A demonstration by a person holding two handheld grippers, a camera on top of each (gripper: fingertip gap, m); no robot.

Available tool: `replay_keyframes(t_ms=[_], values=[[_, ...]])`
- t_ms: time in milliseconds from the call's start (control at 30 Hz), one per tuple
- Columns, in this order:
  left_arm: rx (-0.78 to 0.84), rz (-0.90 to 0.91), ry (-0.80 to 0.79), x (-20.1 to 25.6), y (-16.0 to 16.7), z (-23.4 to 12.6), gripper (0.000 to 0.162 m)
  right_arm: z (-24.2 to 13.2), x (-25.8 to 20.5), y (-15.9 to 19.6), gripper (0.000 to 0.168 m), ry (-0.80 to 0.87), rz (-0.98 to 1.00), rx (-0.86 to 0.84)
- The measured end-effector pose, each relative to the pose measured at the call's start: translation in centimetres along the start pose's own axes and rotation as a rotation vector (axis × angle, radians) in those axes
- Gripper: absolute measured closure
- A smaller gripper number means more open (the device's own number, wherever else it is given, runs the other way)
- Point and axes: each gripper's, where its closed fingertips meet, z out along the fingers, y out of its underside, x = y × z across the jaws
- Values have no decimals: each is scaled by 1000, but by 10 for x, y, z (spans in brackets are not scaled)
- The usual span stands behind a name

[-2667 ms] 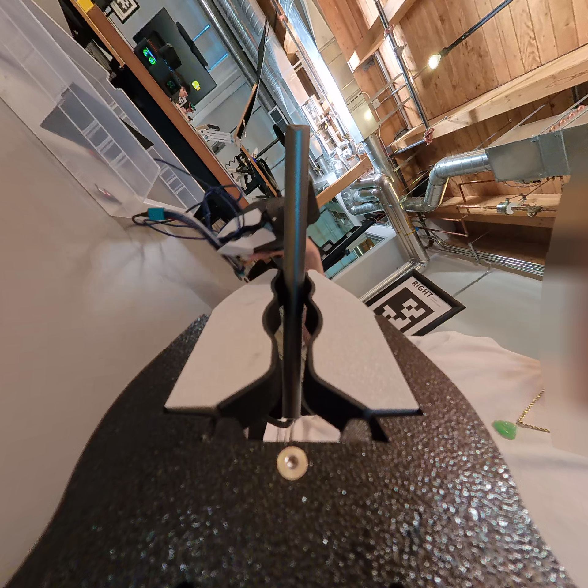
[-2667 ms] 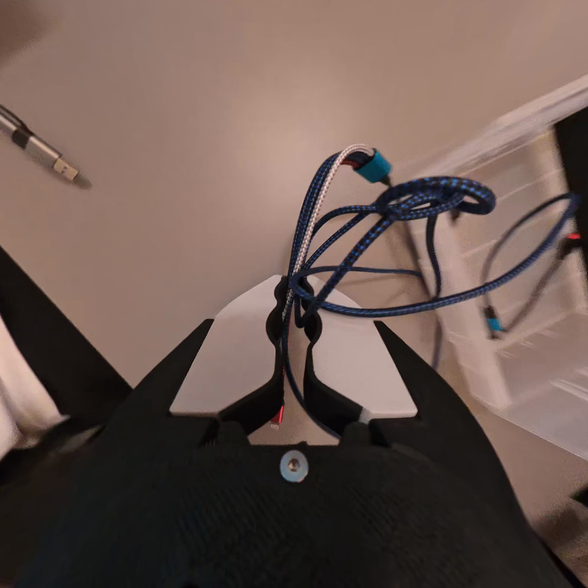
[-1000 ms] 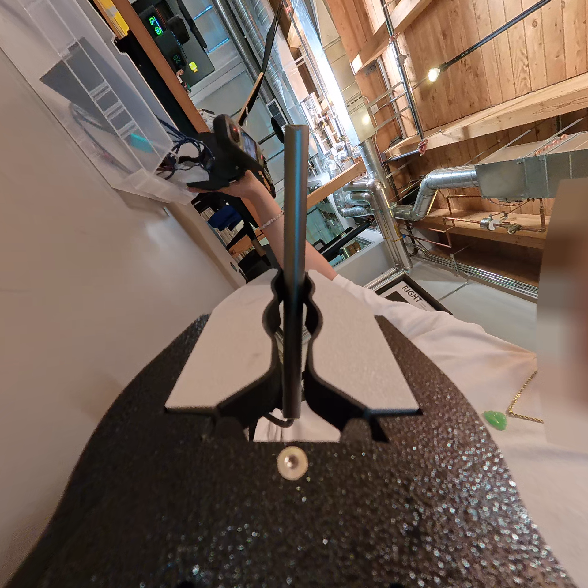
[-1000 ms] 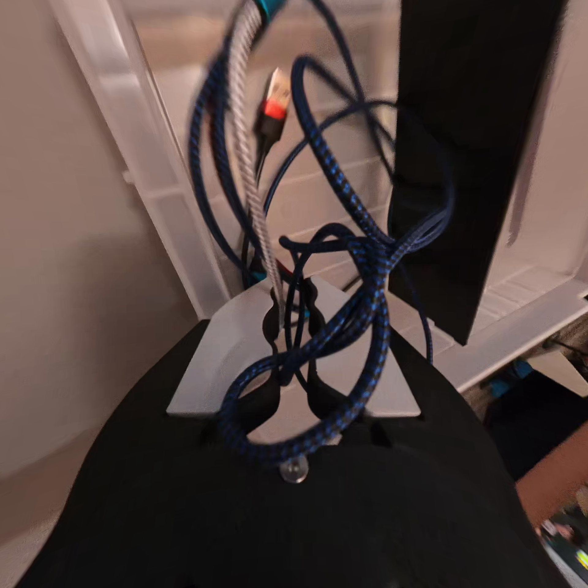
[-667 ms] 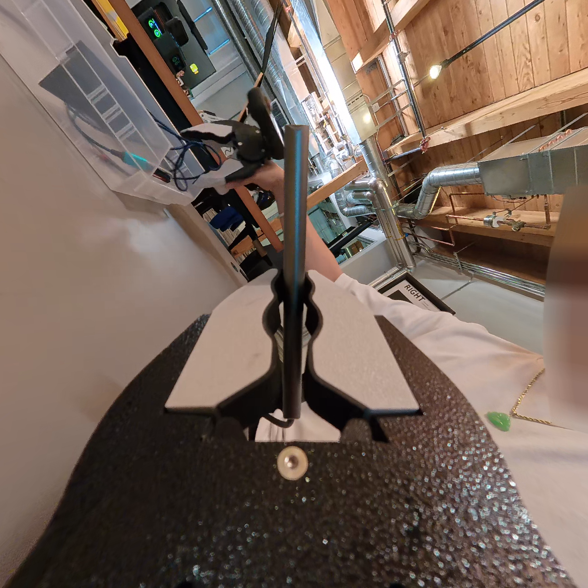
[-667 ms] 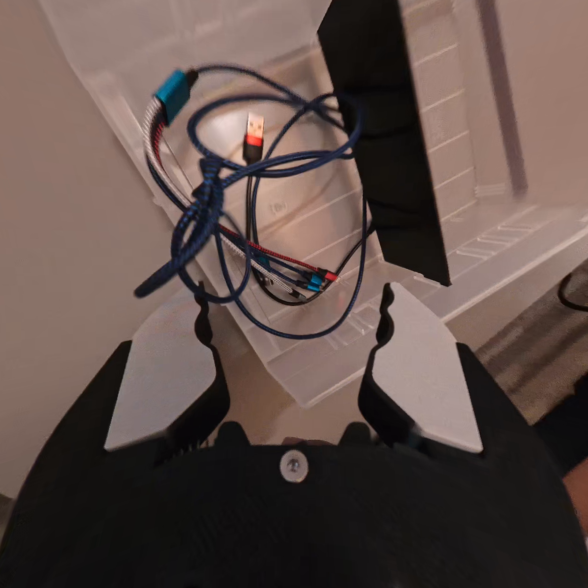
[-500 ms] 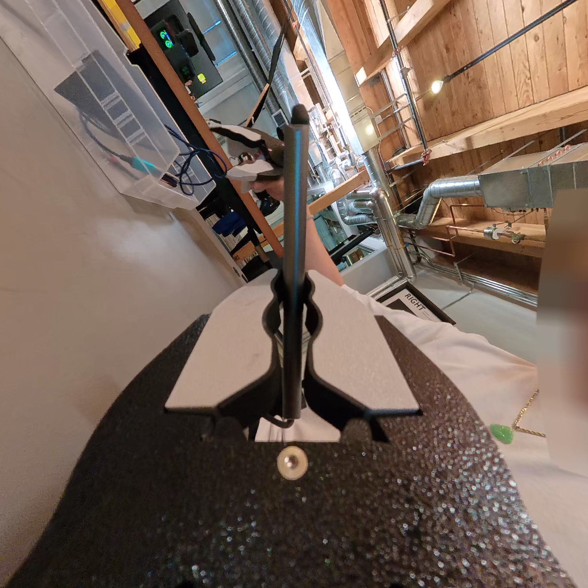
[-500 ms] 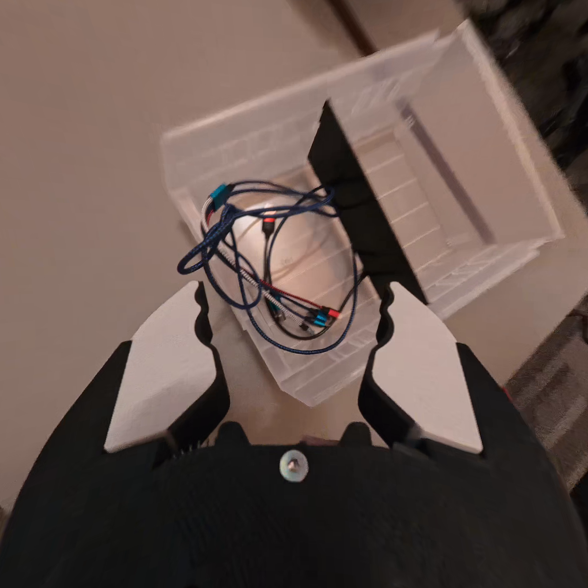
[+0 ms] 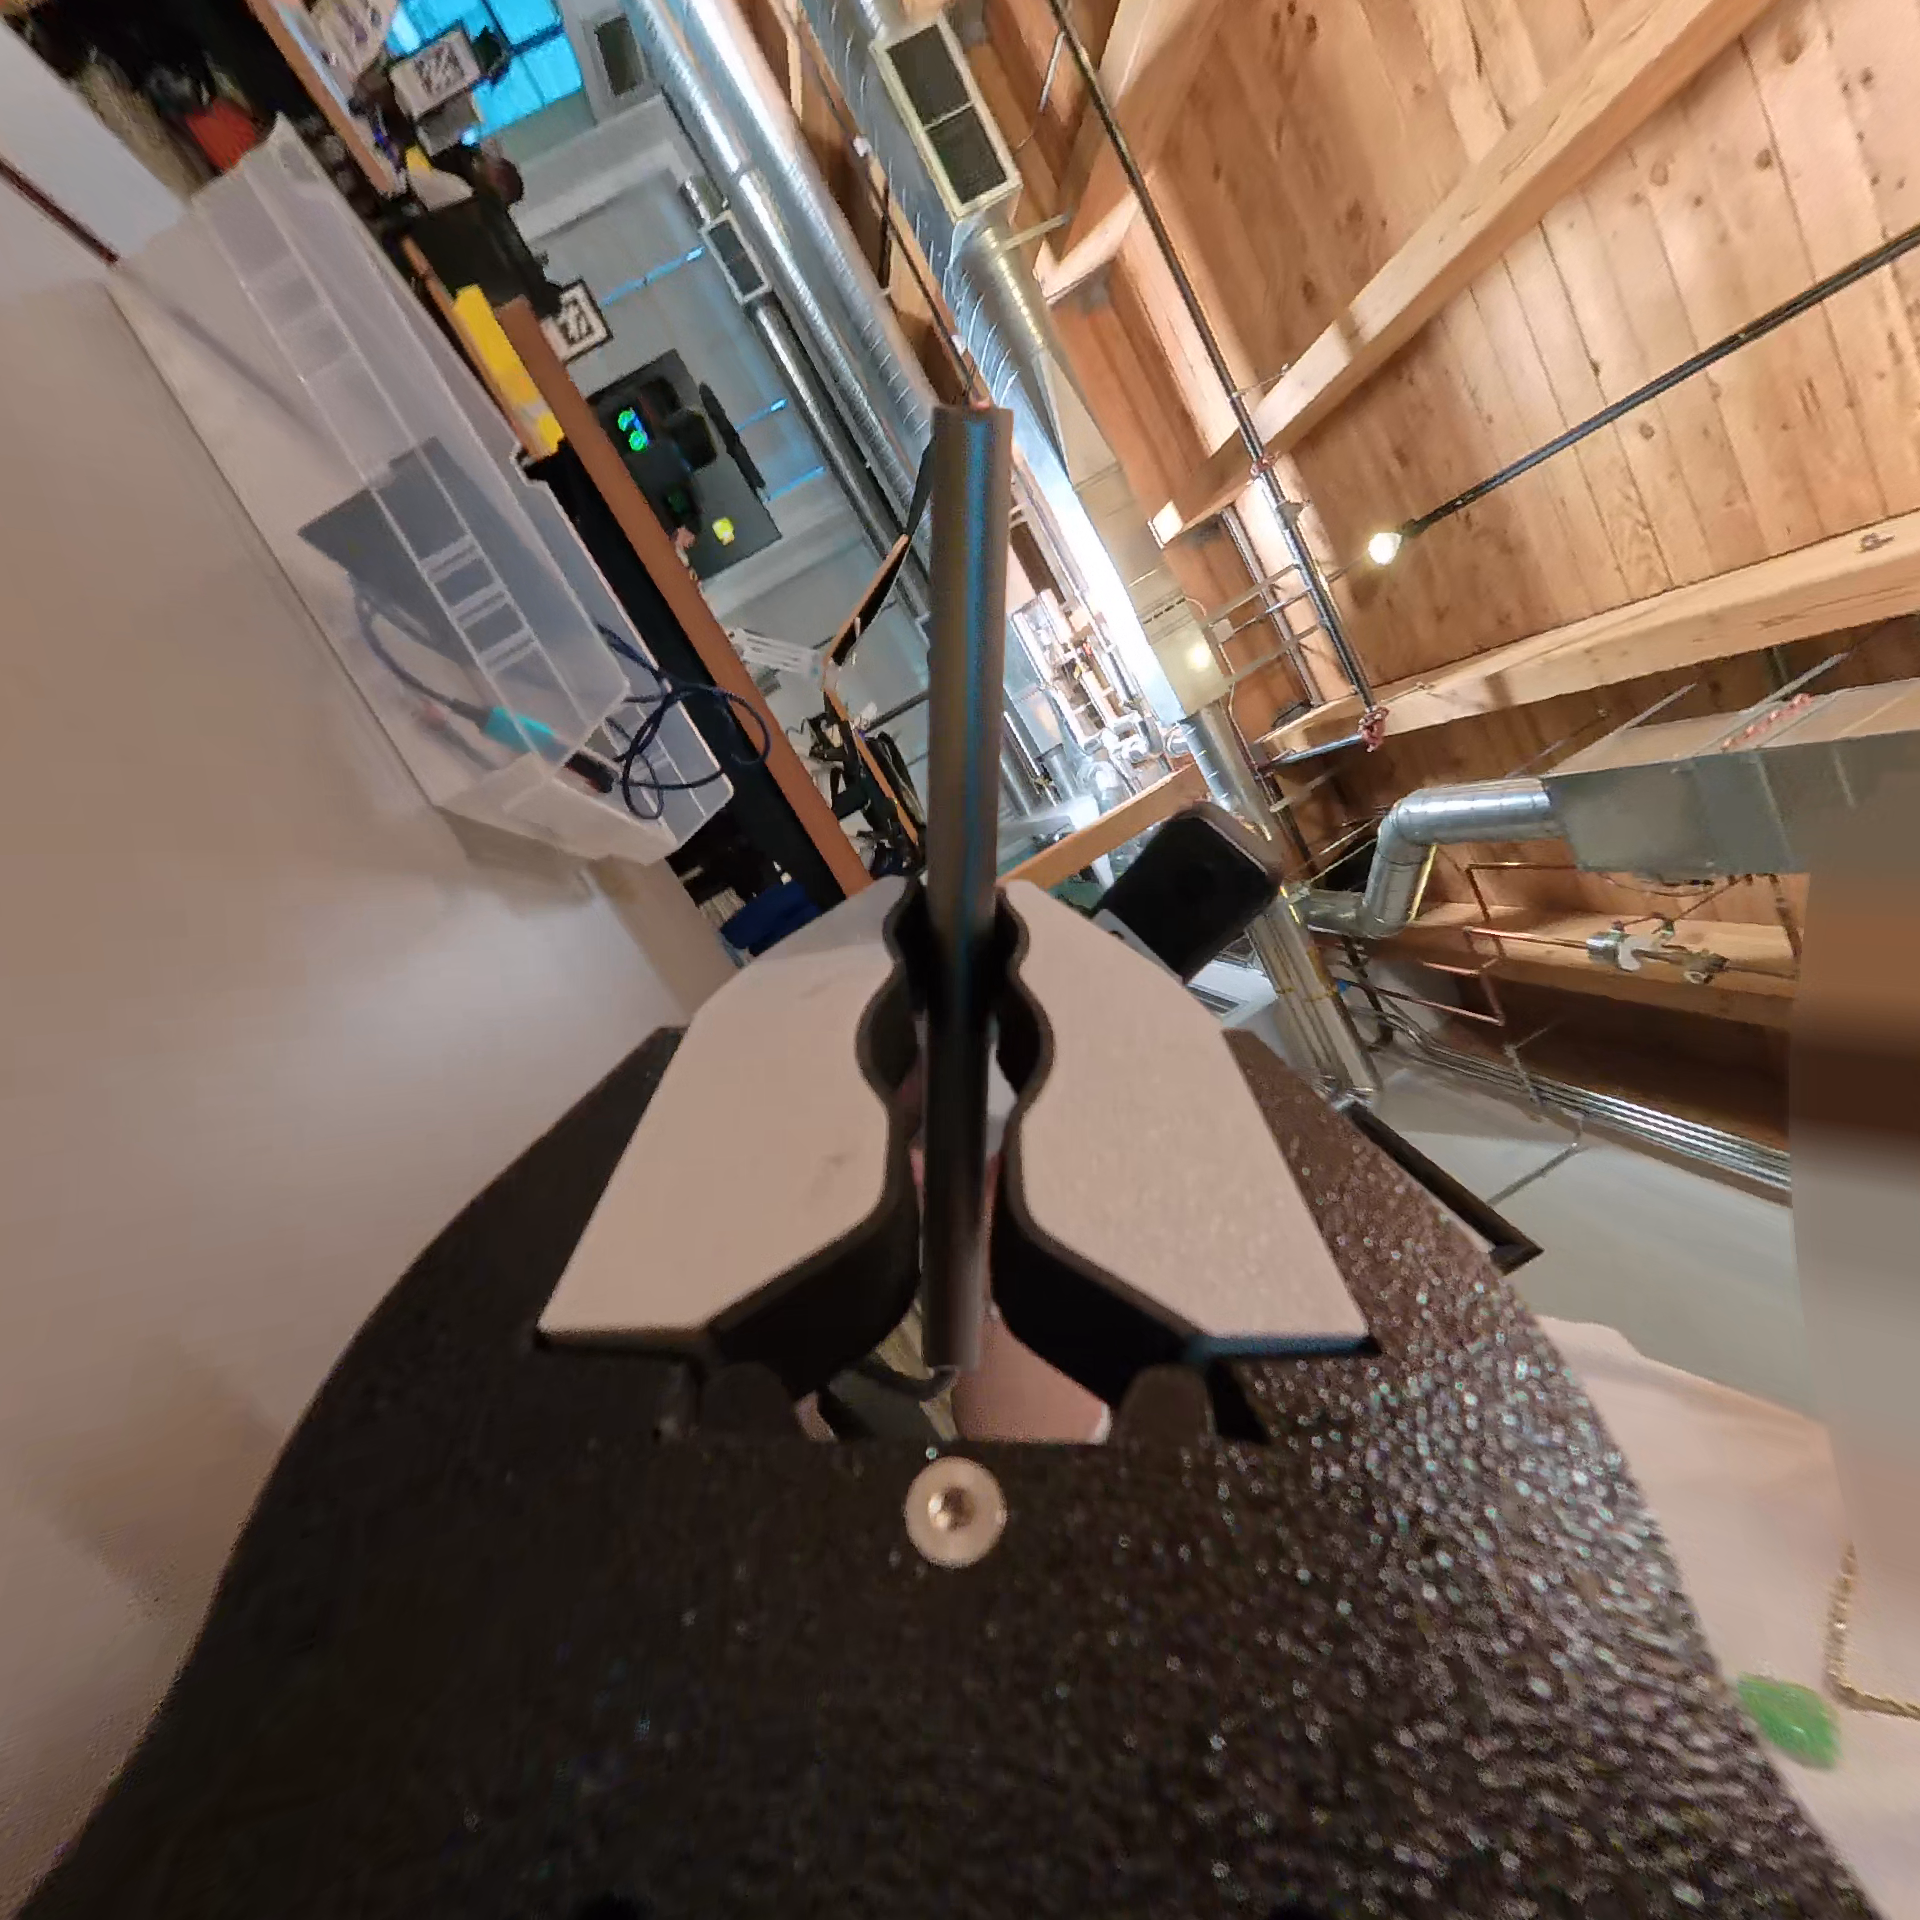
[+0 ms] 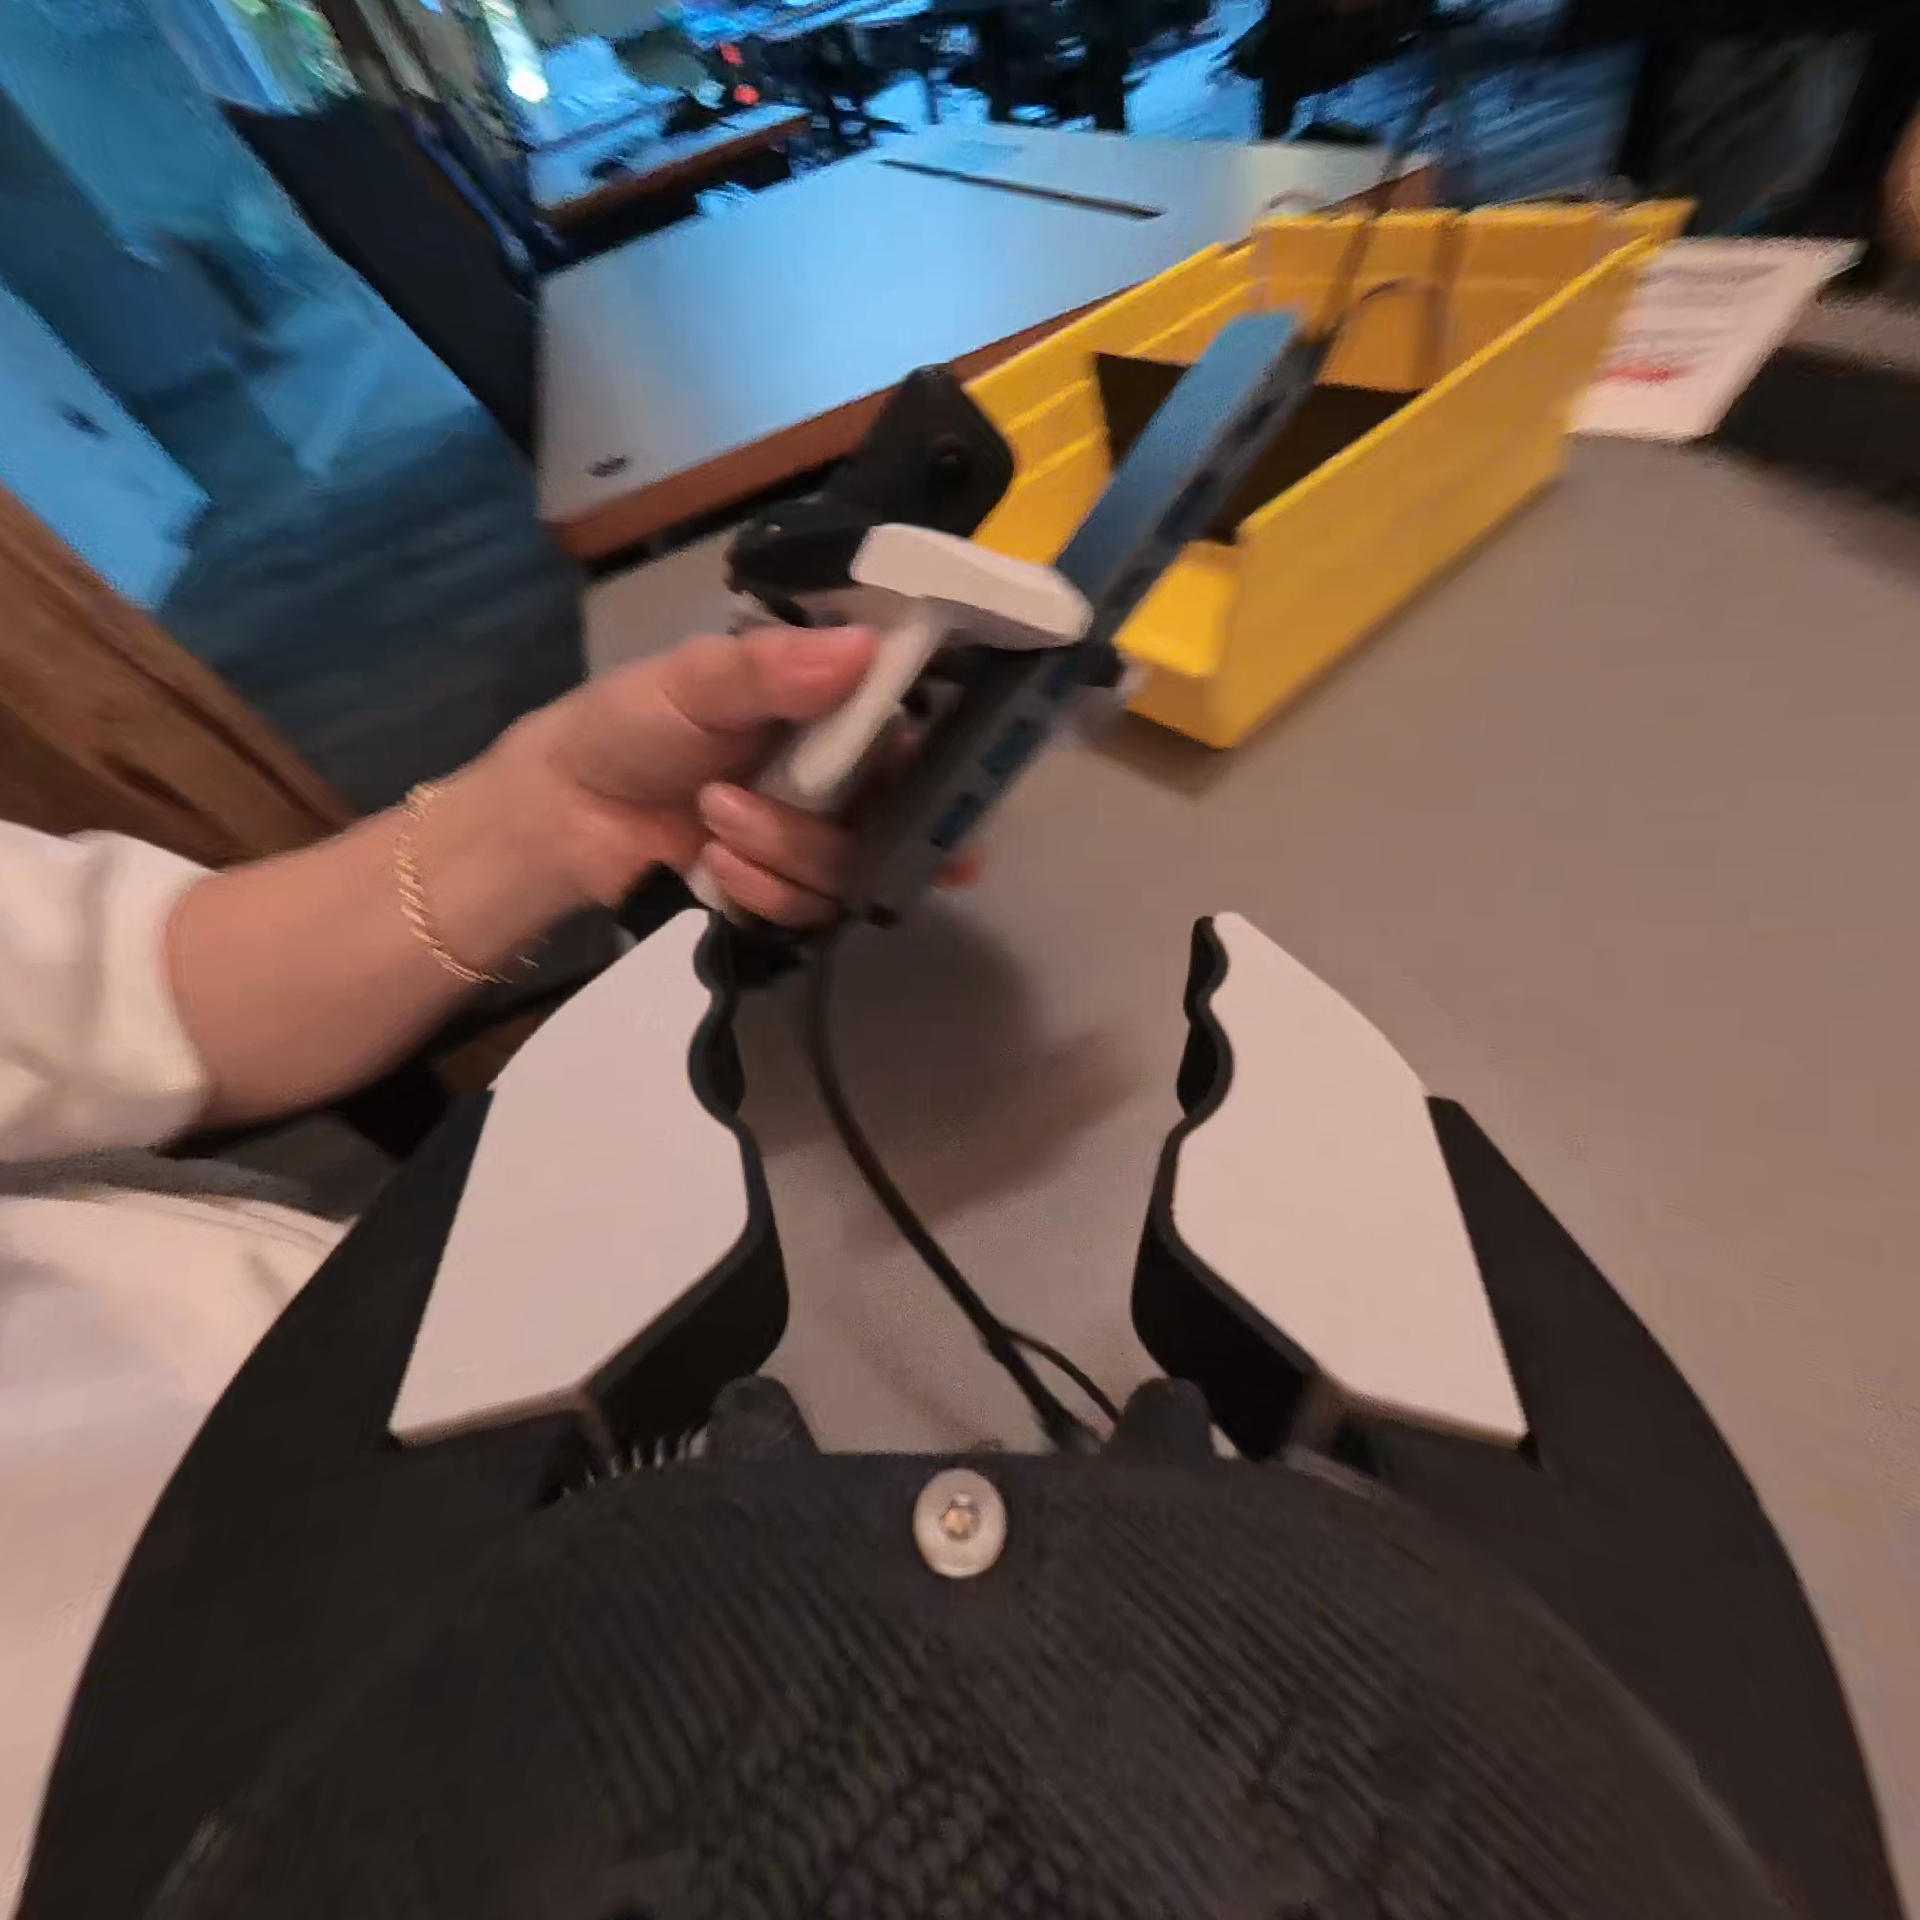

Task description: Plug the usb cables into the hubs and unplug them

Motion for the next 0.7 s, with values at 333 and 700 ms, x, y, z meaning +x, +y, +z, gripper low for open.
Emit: replay_keyframes(t_ms=[333, 700], values=[[-49, 189, 97, 38, 6, 2, 150, 37, -22, -5, 147, -177, 55, -37], [-143, 390, -32, 31, 16, 5, 139, 6, -4, 5, 157, -138, -34, -168]])
